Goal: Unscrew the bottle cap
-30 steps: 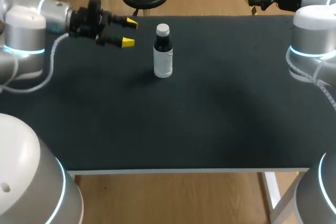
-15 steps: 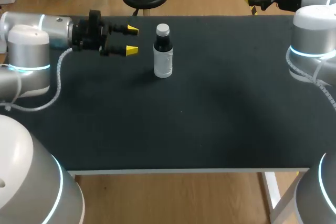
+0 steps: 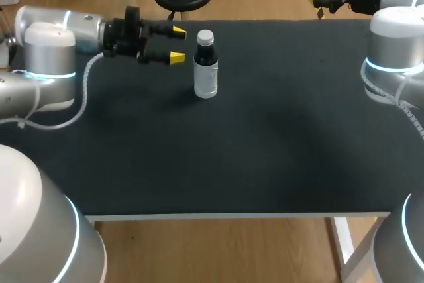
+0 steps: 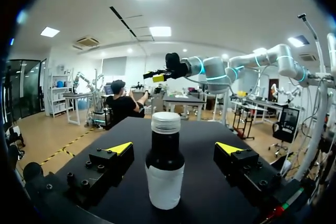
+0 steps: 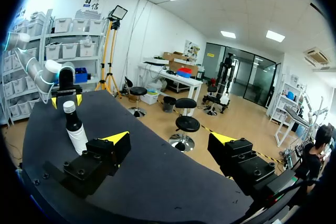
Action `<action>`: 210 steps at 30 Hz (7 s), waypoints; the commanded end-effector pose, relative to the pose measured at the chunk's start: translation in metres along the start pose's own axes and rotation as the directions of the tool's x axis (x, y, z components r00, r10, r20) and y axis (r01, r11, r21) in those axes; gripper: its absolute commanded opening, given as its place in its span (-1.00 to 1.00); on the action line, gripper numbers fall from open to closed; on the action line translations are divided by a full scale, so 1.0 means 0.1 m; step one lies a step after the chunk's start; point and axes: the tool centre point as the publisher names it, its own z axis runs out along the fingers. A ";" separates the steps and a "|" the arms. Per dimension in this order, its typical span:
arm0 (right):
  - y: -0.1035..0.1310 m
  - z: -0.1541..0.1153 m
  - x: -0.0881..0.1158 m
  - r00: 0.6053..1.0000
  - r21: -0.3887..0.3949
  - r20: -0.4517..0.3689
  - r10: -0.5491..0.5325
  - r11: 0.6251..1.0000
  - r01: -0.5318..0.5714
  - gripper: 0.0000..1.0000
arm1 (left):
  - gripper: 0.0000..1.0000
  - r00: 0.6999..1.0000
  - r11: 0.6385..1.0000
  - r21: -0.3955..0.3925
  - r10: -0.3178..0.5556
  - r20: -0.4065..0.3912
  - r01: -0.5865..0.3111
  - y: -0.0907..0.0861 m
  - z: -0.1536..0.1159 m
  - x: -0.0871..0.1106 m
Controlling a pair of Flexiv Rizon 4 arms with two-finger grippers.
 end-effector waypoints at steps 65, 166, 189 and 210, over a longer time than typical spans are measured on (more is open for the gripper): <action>0.00 0.00 0.00 1.000 0.001 0.000 0.000 1.000 0.000 1.00 | 1.00 0.990 0.997 0.075 -0.001 -0.141 0.011 -0.01 0.57 -0.25; 0.00 0.00 0.00 1.000 0.001 0.000 0.000 1.000 0.000 1.00 | -1.00 0.988 0.993 0.072 0.102 -0.113 -0.094 0.13 0.42 0.08; 0.00 0.00 0.00 1.000 0.001 0.000 0.000 1.000 0.000 1.00 | 1.00 0.992 0.993 0.090 0.084 -0.091 -0.076 0.04 0.55 0.09; 0.00 0.00 0.00 1.000 0.001 0.000 0.000 1.000 0.000 1.00 | -1.00 0.995 0.994 0.093 0.064 -0.071 -0.057 0.04 0.50 0.09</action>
